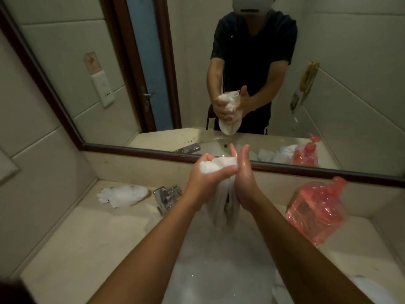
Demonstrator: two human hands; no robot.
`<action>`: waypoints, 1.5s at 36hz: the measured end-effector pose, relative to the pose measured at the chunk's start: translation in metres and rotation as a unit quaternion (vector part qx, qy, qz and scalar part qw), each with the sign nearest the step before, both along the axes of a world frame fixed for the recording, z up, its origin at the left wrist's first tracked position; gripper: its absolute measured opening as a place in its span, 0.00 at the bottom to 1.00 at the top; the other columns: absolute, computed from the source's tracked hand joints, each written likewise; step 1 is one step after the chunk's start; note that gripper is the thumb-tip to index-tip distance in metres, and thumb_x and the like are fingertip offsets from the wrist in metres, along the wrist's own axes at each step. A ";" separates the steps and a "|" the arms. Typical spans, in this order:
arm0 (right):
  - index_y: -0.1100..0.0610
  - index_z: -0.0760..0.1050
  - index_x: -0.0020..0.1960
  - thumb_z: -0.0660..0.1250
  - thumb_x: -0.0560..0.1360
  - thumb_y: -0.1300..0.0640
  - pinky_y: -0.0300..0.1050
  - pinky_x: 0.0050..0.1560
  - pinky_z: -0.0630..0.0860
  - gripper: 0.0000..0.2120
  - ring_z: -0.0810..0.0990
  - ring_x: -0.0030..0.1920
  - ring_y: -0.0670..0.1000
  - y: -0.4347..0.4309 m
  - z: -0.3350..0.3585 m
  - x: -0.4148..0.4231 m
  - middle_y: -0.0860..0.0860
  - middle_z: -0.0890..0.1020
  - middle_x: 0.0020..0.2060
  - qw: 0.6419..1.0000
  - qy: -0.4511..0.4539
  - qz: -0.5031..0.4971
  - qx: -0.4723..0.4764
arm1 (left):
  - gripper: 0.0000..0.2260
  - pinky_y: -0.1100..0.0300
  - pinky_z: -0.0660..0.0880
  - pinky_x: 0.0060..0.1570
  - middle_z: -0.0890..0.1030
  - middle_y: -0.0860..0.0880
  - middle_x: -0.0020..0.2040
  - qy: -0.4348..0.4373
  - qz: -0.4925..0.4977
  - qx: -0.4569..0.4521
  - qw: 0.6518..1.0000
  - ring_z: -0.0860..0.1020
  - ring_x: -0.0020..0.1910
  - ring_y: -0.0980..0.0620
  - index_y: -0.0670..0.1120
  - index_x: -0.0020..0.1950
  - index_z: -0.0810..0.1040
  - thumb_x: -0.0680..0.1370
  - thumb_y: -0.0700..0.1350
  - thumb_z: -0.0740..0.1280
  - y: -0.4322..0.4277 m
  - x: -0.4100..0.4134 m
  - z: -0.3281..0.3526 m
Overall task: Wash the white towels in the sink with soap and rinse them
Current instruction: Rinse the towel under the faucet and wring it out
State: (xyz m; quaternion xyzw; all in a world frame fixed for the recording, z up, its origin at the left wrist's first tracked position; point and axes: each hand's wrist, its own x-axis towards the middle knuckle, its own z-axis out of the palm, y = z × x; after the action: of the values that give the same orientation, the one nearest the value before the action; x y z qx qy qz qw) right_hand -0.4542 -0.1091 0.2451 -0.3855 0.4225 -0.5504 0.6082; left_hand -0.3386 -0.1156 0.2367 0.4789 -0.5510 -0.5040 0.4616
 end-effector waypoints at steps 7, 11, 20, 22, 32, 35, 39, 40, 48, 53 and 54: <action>0.48 0.67 0.81 0.58 0.67 0.15 0.61 0.70 0.78 0.52 0.82 0.67 0.57 0.024 -0.032 -0.014 0.55 0.79 0.72 0.991 0.102 -0.030 0.075 | 0.14 0.40 0.84 0.49 0.88 0.44 0.43 0.130 0.112 0.108 0.979 0.87 0.46 0.38 0.41 0.54 0.77 0.76 0.44 0.78 0.034 -0.013 -0.027; 0.56 0.81 0.67 0.57 0.73 0.22 0.65 0.70 0.76 0.43 0.84 0.62 0.60 0.038 -0.071 -0.027 0.59 0.85 0.61 0.975 0.183 -0.044 0.120 | 0.33 0.34 0.80 0.62 0.85 0.33 0.59 0.303 0.166 0.150 0.926 0.85 0.57 0.35 0.38 0.69 0.75 0.70 0.51 0.81 0.052 -0.008 -0.047; 0.60 0.80 0.70 0.53 0.84 0.32 0.55 0.57 0.81 0.36 0.86 0.59 0.63 0.048 -0.110 -0.001 0.62 0.85 0.61 0.948 -0.012 0.154 0.277 | 0.47 0.30 0.71 0.72 0.78 0.34 0.71 0.399 0.210 0.156 0.879 0.77 0.71 0.31 0.44 0.77 0.74 0.64 0.62 0.85 0.069 0.035 -0.094; 0.60 0.80 0.69 0.55 0.85 0.35 0.53 0.59 0.80 0.32 0.87 0.58 0.60 0.041 -0.116 0.010 0.60 0.87 0.59 0.953 0.009 0.134 0.272 | 0.45 0.36 0.73 0.72 0.81 0.37 0.68 0.366 0.219 0.161 0.890 0.80 0.69 0.35 0.43 0.75 0.76 0.64 0.63 0.83 0.065 0.048 -0.104; 0.47 0.84 0.64 0.52 0.84 0.30 0.54 0.68 0.77 0.30 0.85 0.60 0.51 0.001 -0.152 0.061 0.51 0.87 0.61 0.923 0.251 0.173 0.236 | 0.28 0.42 0.82 0.60 0.87 0.39 0.55 0.282 0.286 0.217 0.889 0.86 0.57 0.37 0.45 0.63 0.80 0.66 0.51 0.83 0.033 0.097 -0.163; 0.46 0.71 0.79 0.45 0.76 0.18 0.55 0.77 0.66 0.45 0.74 0.72 0.52 -0.029 -0.175 0.080 0.47 0.75 0.73 0.903 0.339 0.144 0.220 | 0.32 0.38 0.81 0.62 0.87 0.37 0.57 0.297 0.290 0.254 0.874 0.85 0.58 0.35 0.43 0.64 0.79 0.64 0.51 0.84 0.020 0.121 -0.184; 0.47 0.80 0.62 0.48 0.82 0.27 0.60 0.73 0.72 0.32 0.80 0.64 0.53 -0.055 -0.174 0.091 0.53 0.82 0.66 0.928 0.309 0.091 0.189 | 0.35 0.32 0.78 0.65 0.85 0.33 0.56 0.298 0.252 0.255 0.885 0.84 0.57 0.32 0.41 0.63 0.78 0.61 0.53 0.84 0.019 0.136 -0.196; 0.49 0.81 0.54 0.50 0.86 0.34 0.58 0.69 0.75 0.26 0.82 0.59 0.52 -0.064 -0.177 0.095 0.54 0.85 0.60 0.934 0.297 0.071 0.188 | 0.35 0.33 0.78 0.64 0.84 0.34 0.55 0.301 0.240 0.259 0.886 0.84 0.55 0.33 0.41 0.63 0.78 0.61 0.53 0.84 0.016 0.141 -0.201; 0.56 0.81 0.50 0.57 0.82 0.42 0.58 0.59 0.80 0.20 0.86 0.49 0.53 -0.078 -0.183 0.106 0.54 0.88 0.47 0.949 0.273 -0.003 0.161 | 0.39 0.29 0.74 0.67 0.82 0.30 0.58 0.327 0.242 0.298 0.864 0.82 0.59 0.31 0.42 0.65 0.76 0.59 0.50 0.86 0.008 0.147 -0.226; 0.50 0.82 0.59 0.47 0.81 0.28 0.58 0.70 0.76 0.35 0.84 0.61 0.48 -0.080 -0.174 0.115 0.49 0.87 0.58 0.951 0.260 0.052 0.162 | 0.21 0.33 0.76 0.65 0.84 0.33 0.55 0.324 0.253 0.299 0.861 0.84 0.54 0.35 0.43 0.58 0.79 0.68 0.45 0.79 0.011 0.140 -0.231; 0.51 0.82 0.64 0.45 0.77 0.23 0.59 0.72 0.74 0.42 0.82 0.63 0.48 -0.080 -0.173 0.115 0.49 0.86 0.61 0.951 0.254 0.061 0.166 | 0.21 0.33 0.77 0.66 0.84 0.33 0.55 0.323 0.261 0.297 0.860 0.84 0.54 0.34 0.43 0.58 0.79 0.68 0.46 0.79 0.011 0.138 -0.232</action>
State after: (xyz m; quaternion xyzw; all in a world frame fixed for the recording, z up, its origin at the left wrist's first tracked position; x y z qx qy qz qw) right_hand -0.3388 -0.1891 0.0718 -0.4313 0.6241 -0.3177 0.5688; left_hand -0.2009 -0.1047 0.0051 0.5293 -0.0503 -0.6314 0.5645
